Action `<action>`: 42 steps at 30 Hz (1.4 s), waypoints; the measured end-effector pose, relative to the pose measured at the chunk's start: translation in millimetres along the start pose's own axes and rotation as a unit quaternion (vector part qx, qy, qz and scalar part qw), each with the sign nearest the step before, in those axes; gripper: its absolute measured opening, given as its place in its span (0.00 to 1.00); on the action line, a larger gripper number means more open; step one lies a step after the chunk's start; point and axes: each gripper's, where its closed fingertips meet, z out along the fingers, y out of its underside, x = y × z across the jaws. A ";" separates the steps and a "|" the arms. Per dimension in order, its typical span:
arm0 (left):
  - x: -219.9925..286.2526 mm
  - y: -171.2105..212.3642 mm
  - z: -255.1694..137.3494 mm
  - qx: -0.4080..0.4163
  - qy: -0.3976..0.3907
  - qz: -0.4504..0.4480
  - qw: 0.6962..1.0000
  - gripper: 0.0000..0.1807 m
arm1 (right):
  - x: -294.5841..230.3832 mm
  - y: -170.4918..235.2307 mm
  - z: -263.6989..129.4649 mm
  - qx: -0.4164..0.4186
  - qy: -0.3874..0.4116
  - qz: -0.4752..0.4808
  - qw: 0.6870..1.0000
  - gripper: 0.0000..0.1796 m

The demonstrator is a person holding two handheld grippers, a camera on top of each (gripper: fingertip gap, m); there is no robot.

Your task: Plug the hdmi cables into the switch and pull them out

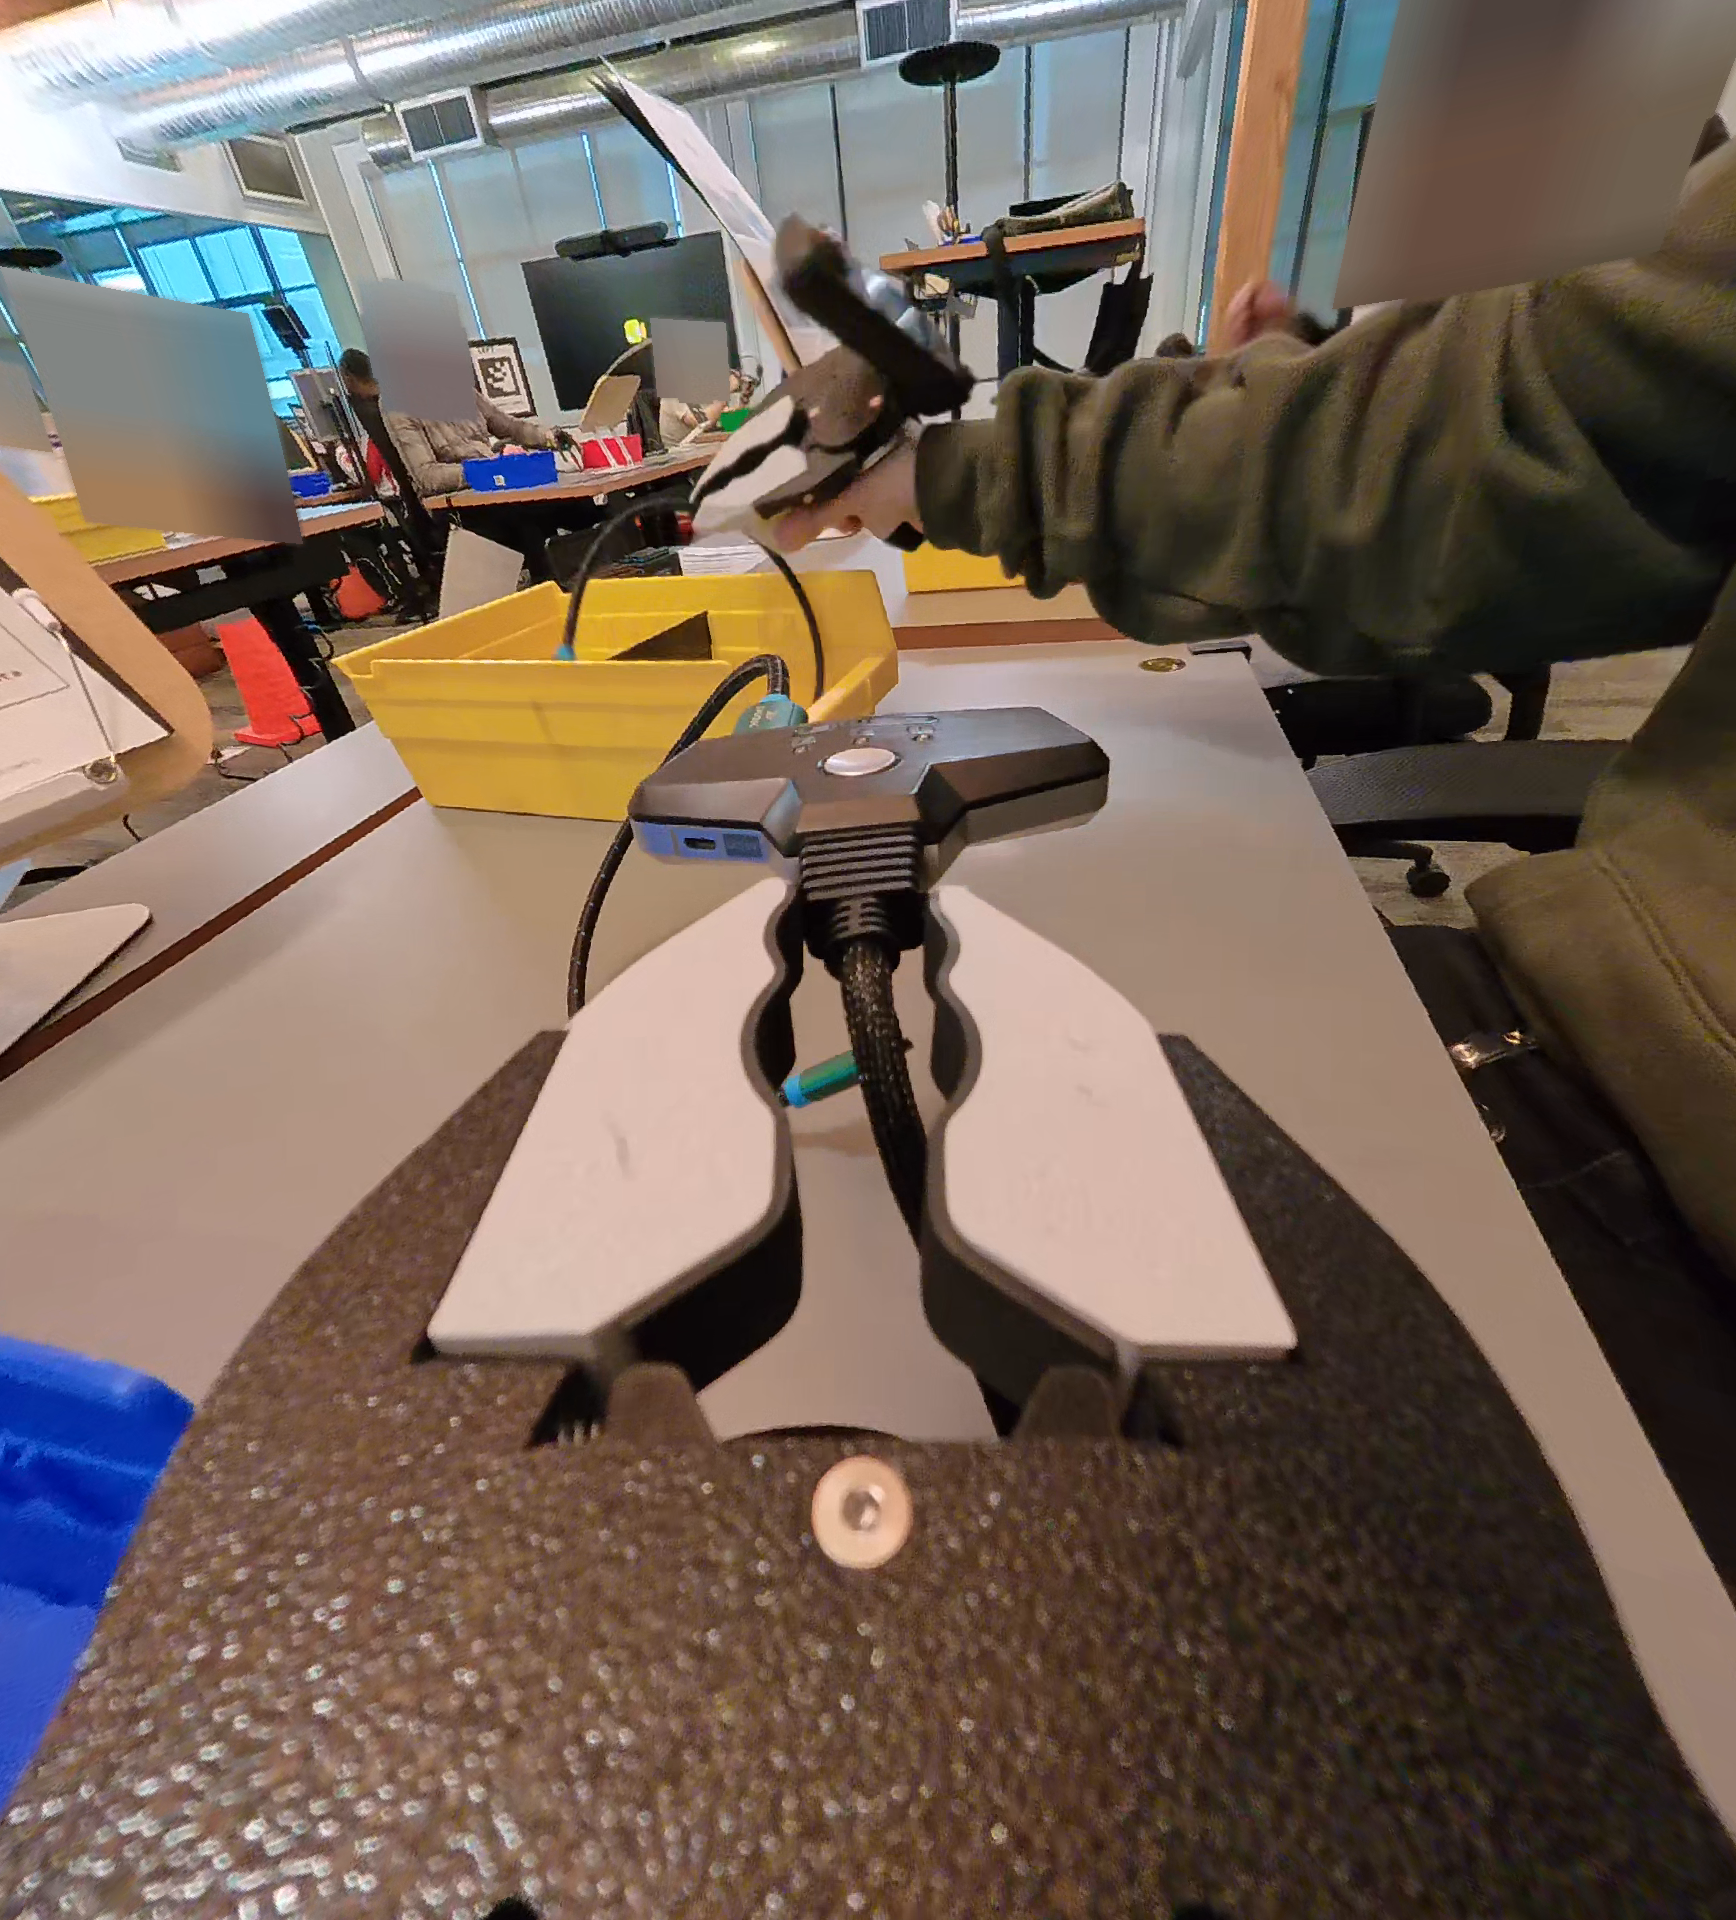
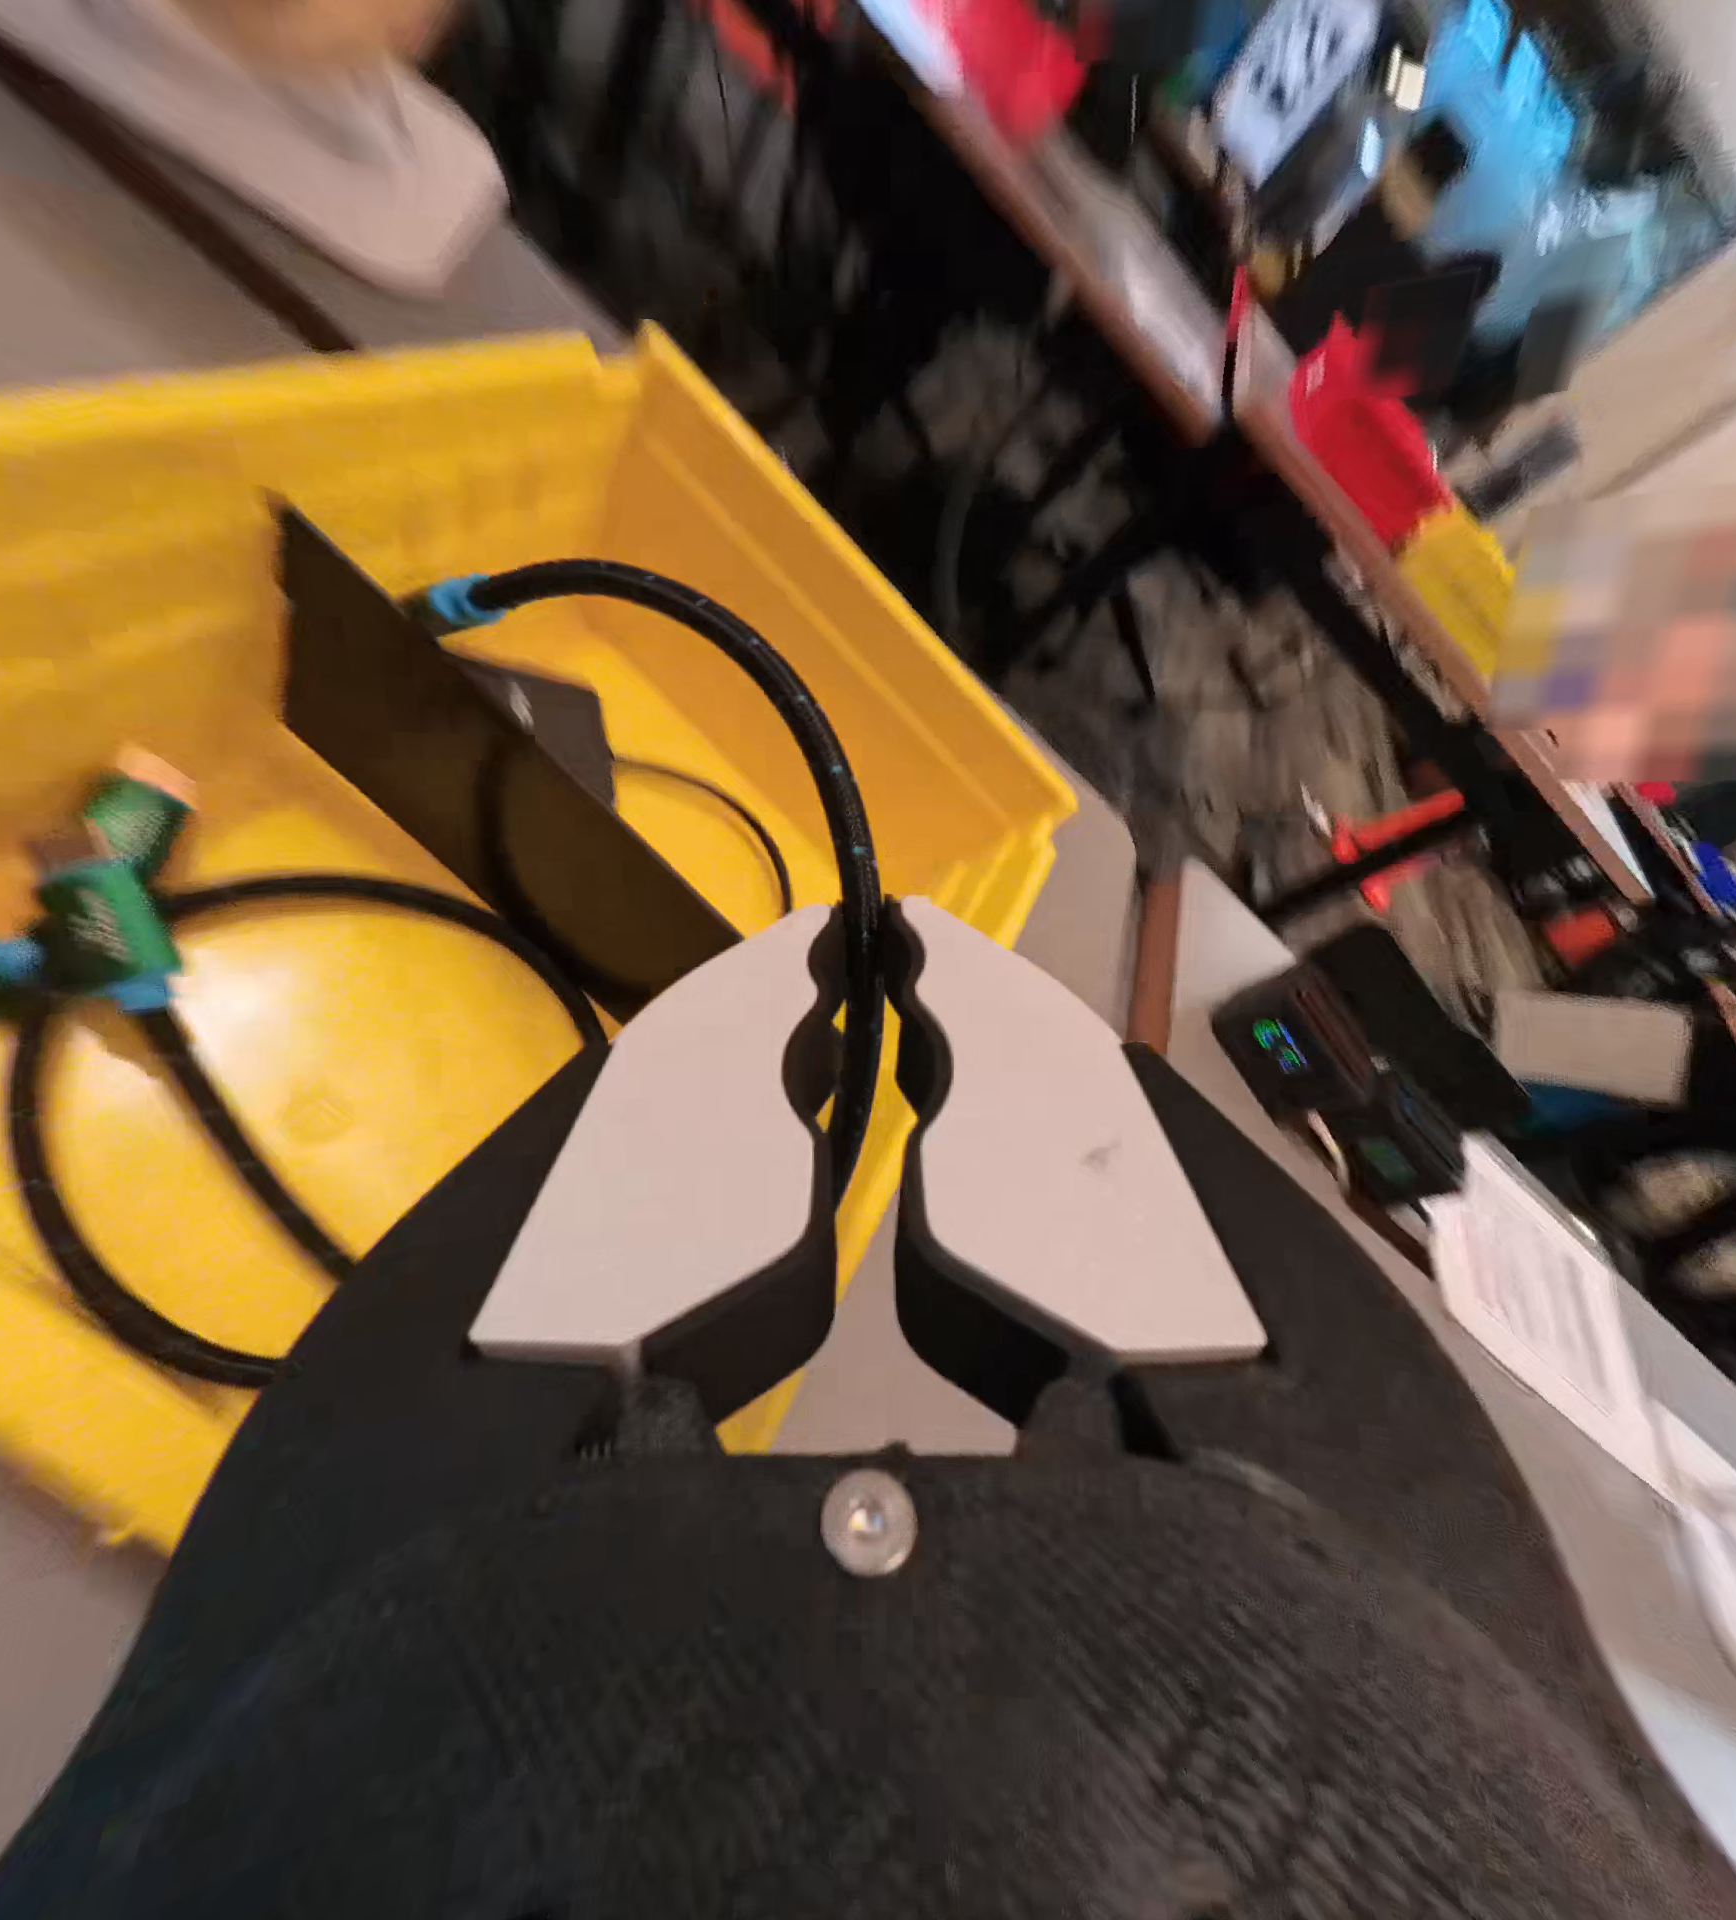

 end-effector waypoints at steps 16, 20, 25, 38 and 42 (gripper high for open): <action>6.1 -5.6 10.1 -0.006 0.002 0.013 1.000 0.11 | -34.1 50.1 13.6 -0.215 -0.034 -0.115 0.969 0.19; 7.8 -5.5 15.4 -0.014 0.004 0.019 1.000 0.11 | -37.7 28.1 -3.1 -0.171 -0.026 -0.077 0.982 0.21; 10.3 -8.3 26.7 -0.010 0.021 0.019 1.000 0.11 | -83.6 -31.2 -64.9 -0.037 -0.116 -0.026 0.992 0.29; 44.6 -35.2 84.7 -0.010 0.072 0.060 0.996 0.11 | -212.4 -130.4 -233.1 0.193 -0.299 0.059 0.933 0.30; 53.9 -43.3 83.1 0.003 0.082 0.076 0.994 0.11 | -217.3 -139.7 -237.1 0.192 -0.315 0.144 0.918 0.32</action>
